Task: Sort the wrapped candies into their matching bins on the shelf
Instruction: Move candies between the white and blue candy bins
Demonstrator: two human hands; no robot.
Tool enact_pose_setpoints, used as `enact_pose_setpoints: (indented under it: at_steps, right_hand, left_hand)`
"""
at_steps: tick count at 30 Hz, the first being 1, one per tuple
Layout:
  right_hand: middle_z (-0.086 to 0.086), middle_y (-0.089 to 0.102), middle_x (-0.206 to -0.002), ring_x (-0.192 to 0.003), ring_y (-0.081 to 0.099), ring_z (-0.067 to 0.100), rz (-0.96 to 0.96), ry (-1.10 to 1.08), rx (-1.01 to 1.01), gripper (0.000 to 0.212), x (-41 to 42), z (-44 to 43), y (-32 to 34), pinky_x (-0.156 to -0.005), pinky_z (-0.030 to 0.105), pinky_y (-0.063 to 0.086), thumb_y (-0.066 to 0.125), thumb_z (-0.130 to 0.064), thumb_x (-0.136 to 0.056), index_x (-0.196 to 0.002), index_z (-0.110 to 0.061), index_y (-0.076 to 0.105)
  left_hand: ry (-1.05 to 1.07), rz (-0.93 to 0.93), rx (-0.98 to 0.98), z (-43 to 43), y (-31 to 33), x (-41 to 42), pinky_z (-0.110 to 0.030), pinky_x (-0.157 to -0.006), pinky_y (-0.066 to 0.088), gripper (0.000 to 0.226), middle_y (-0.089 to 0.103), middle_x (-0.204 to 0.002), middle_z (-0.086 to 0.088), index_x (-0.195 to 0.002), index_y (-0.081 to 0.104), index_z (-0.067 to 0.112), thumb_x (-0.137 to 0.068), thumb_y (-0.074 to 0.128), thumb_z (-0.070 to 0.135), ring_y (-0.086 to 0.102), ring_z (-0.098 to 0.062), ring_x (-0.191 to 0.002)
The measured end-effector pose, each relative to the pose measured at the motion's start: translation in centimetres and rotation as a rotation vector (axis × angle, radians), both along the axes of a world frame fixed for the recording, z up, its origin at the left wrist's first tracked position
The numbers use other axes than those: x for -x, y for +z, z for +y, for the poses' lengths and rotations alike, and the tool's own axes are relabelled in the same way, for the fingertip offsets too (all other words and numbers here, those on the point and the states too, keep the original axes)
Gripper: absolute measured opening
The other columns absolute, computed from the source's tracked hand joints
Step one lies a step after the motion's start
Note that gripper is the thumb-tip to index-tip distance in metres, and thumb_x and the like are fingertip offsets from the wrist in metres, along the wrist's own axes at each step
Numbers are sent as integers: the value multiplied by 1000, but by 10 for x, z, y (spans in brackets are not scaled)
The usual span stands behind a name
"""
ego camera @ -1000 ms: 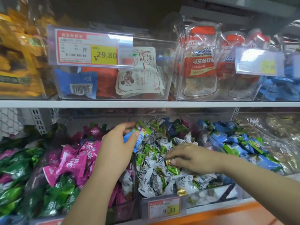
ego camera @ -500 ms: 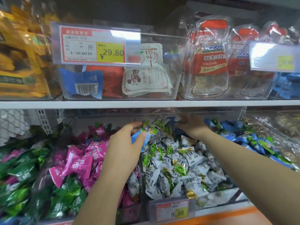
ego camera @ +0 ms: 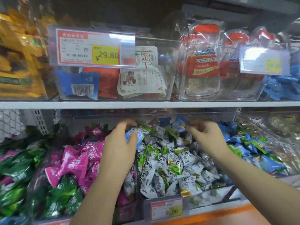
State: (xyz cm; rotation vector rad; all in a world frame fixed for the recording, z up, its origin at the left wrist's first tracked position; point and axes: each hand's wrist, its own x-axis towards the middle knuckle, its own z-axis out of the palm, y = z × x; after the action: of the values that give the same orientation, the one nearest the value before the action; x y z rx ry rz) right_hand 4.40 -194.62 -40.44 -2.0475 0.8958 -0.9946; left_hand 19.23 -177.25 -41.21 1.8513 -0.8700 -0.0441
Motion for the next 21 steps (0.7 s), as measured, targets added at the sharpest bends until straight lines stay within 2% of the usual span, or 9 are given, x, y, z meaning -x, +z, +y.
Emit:
enact_pose_setpoints:
  at_steps: [3, 5, 7, 10, 12, 15, 18, 19, 21]
  right_hand:
    - [16, 69, -81, -59, 56, 12, -54, 169, -206, 15, 13, 22, 3, -57, 19, 43, 69, -22, -84, -89, -9, 66]
    - [12, 70, -80, -63, 62, 7, -37, 254, -268, 10, 15, 34, 3, -65, 18, 46, 68, -19, -84, -86, -10, 67]
    - [4, 71, -75, -70, 65, 8, -44, 310, -310, 5, 11, 43, 3, -76, 22, 50, 68, -17, -84, -83, -13, 67]
    - [1, 71, -72, -70, 64, 10, -115, 365, -395, 6, -2, 50, -2, -78, 24, 52, 67, -12, -84, -79, -14, 68]
    - [3, 72, -74, -71, 64, 12, -130, 397, -425, 5, -9, 53, -5, -80, 29, 52, 67, -13, -84, -80, -14, 69]
    - [2, 73, -79, -73, 66, 10, -108, 419, -341, 4, -16, 48, -2, -73, 19, 52, 66, -16, -85, -85, -15, 70]
    - [-5, 71, -87, -81, 66, 8, 54, 241, -59, 5, -27, 15, 4, -62, 6, 43, 64, -18, -88, -87, -20, 68]
    - [-4, 69, -92, -89, 65, 13, 167, 194, 52, 6, -33, -1, 4, -64, 7, 43, 61, -18, -90, -89, -20, 67]
    - [0, 64, -111, -102, 60, 19, 383, 140, 161, 17, -47, -29, 3, -74, 17, 41, 57, -21, -93, -108, -17, 64]
  left_hand:
    - [-93, -2, 4, -2, -2, 5, -11, -51, 35, 13, 60, -87, 17, -90, 60, 34, -95, 54, 24, 48, 4, -56]
    - [-165, -4, -8, -3, 0, 11, -3, -64, 37, 14, 59, -94, 25, -86, 59, 40, -94, 54, 30, 51, 12, -79]
    - [-215, 27, 14, -3, 4, 17, 2, -73, 34, 7, 58, -98, 27, -85, 58, 46, -90, 54, 43, 50, 19, -91]
    - [-247, 33, 47, -3, 3, 19, -3, -71, 37, 24, 60, -100, 23, -89, 62, 44, -73, 58, 61, 53, 15, -90]
    - [-238, 19, 39, -3, 1, 17, -2, -66, 38, 25, 63, -98, 17, -97, 66, 35, -76, 67, 48, 57, 12, -83]
    - [-195, 50, 61, 0, 0, 11, -7, -61, 41, 12, 68, -87, 8, -91, 63, 36, -82, 69, 34, 62, 2, -73]
    - [-122, 101, 80, 3, 0, 4, -13, -61, 43, 11, 67, -88, 11, -85, 56, 40, -84, 67, 37, 62, 0, -75]
    - [-104, 113, 87, 3, 0, 2, -14, -65, 44, 10, 66, -92, 12, -90, 58, 39, -84, 66, 39, 61, 0, -79]
    - [-74, 122, 84, 1, -2, -3, -23, -77, 50, 29, 67, -101, 10, -108, 63, 29, -83, 65, 43, 62, -5, -91]
